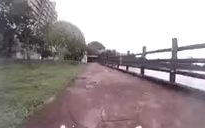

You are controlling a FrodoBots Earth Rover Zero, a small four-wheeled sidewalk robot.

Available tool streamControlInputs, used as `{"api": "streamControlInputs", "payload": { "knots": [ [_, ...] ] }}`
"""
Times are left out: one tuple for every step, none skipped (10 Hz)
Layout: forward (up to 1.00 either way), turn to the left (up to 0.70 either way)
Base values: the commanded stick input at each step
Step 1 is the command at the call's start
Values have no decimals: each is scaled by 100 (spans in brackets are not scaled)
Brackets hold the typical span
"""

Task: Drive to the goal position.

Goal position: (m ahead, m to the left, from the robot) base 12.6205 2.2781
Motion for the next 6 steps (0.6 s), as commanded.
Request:
{"api": "streamControlInputs", "payload": {
  "knots": [
    [100, 10],
    [100, 10],
    [100, 10],
    [100, 10],
    [100, 0],
    [100, -26]
  ]
}}
